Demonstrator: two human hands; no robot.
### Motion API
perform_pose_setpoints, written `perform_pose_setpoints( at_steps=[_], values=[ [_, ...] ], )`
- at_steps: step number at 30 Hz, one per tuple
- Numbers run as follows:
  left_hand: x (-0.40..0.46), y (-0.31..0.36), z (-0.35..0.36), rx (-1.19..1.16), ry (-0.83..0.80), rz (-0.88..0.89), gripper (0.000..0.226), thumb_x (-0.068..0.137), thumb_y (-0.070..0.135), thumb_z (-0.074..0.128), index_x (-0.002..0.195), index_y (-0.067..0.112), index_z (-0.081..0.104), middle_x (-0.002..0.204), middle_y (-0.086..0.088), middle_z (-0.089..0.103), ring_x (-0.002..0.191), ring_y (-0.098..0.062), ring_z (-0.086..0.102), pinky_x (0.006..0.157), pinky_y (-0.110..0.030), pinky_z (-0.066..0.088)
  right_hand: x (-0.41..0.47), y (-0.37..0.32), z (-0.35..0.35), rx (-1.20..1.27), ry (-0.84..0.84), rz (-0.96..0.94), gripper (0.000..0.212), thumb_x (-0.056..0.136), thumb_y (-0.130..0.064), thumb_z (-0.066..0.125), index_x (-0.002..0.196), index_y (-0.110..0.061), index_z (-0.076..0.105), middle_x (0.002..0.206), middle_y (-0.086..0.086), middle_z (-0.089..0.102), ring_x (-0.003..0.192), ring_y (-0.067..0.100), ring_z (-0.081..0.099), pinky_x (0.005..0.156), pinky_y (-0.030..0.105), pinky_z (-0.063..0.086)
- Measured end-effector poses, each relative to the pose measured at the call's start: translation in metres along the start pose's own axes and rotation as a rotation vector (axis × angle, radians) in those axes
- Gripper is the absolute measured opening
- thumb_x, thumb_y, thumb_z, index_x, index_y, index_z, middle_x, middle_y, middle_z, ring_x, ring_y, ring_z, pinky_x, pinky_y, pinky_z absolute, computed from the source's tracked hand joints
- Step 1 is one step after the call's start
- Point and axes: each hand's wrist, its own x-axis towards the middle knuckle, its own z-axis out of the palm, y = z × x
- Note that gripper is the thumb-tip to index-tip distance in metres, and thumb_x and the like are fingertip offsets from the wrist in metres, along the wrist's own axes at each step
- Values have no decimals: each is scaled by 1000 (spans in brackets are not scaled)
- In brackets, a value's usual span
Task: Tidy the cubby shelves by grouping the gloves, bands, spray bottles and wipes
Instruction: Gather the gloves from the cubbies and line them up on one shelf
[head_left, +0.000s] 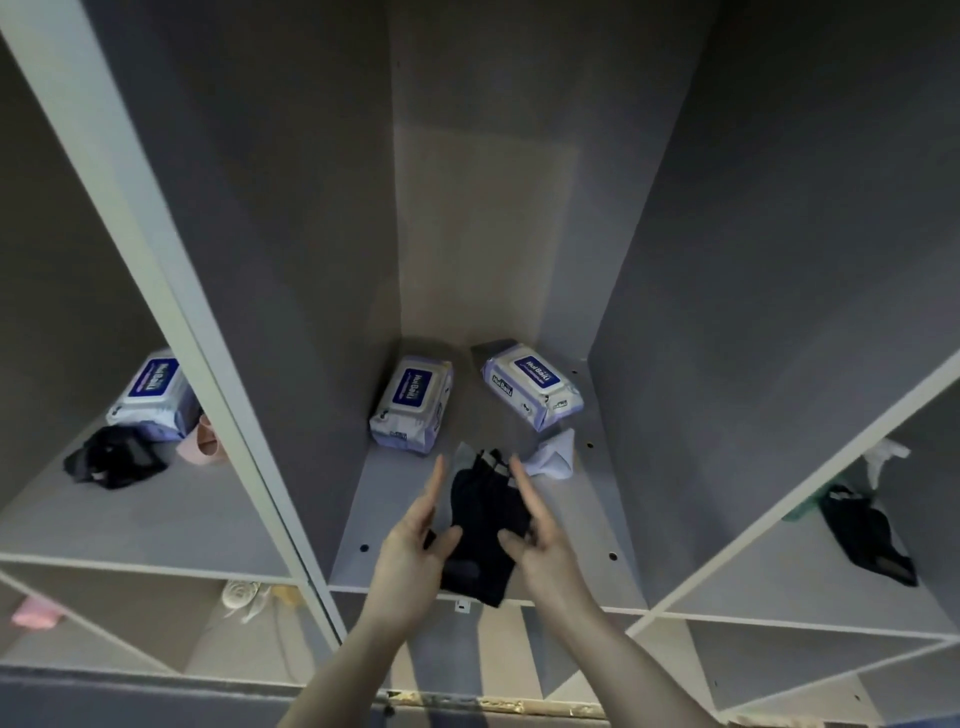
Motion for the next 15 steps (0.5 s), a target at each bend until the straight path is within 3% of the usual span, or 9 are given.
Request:
perform_pose_setpoints(
  at_steps=[5, 8, 10, 13, 15],
  values=[
    [15, -38, -34, 173, 163, -66, 60, 94, 3, 55, 138, 41, 39, 125, 5, 61, 120, -11, 56, 94, -17, 43, 35, 19, 26, -88, -119, 79, 82, 90, 19, 42, 137, -47, 35, 132, -25, 49, 110, -20, 52, 85, 4, 44],
    [25, -58, -50, 320, 196, -133, 50, 95, 5, 53, 139, 29, 46, 122, -5, 59, 111, -13, 55, 87, -16, 38, 51, 38, 44, -114, -196, 151, 78, 88, 22, 42, 138, -38, 36, 144, -1, 48, 124, 5, 53, 101, 25, 47],
    [29, -70, -57, 433, 167, -190, 46, 97, 9, 52, 141, 21, 46, 128, -11, 55, 117, -21, 53, 87, -16, 35, 57, 54, 51, -210, -262, 204, 77, 87, 21, 44, 144, -30, 31, 157, 8, 27, 137, 17, 40, 110, 30, 38],
    [28, -84, -64, 715, 19, -267, 50, 100, 24, 46, 148, 18, 34, 154, -16, 26, 139, -28, 34, 108, -27, 32, 58, 72, 51, -514, -357, 220, 81, 88, 15, 45, 153, -23, 15, 161, 4, -16, 150, 17, 2, 117, 24, 18],
    [21, -94, -65, 1058, -132, -161, 54, 101, 33, 40, 152, 23, 23, 162, -8, 3, 149, -23, 9, 119, -33, 15, 56, 83, 47, -693, -418, 117, 76, 91, 10, 45, 153, -20, 14, 160, 3, -16, 150, 16, -4, 118, 23, 12]
  ],
)
